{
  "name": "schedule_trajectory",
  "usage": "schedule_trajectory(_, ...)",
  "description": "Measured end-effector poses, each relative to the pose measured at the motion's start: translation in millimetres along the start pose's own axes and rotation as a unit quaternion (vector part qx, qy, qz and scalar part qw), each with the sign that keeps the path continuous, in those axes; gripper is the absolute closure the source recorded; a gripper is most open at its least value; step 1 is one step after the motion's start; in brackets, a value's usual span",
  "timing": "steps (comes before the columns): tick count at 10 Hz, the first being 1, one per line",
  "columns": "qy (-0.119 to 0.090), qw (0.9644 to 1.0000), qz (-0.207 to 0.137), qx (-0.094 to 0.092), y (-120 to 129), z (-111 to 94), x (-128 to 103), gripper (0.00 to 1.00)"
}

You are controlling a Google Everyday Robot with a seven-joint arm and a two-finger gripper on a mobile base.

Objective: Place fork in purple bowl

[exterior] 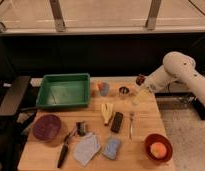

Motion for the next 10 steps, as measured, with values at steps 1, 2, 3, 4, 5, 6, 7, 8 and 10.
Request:
schedule_trajectory(1,0.000,1.0000,0.000,0.000,0,0,0,0.20)
schedule_trajectory(2,0.000,1.0000,0.000,0.000,0,0,0,0.20)
schedule_trajectory(3,0.000,1.0000,0.000,0.000,0,0,0,0.20)
schedule_trajectory(4,0.000,1.0000,0.000,0.000,0,0,0,0.20)
schedule_trajectory(5,0.000,1.0000,0.000,0.000,0,0,0,0.20)
schedule_trajectory(6,-0.001,1.0000,-0.005,-0.001,-1,-1,0,0.20)
schedule_trajectory(7,0.003,0.9996,-0.027,-0.001,-2,-2,0,0.20)
schedule_trajectory(8,0.019,0.9982,-0.056,0.001,1,-3,-4,0.20)
schedule_trajectory(10,0.093,0.9889,-0.115,0.010,10,11,-6,0.20)
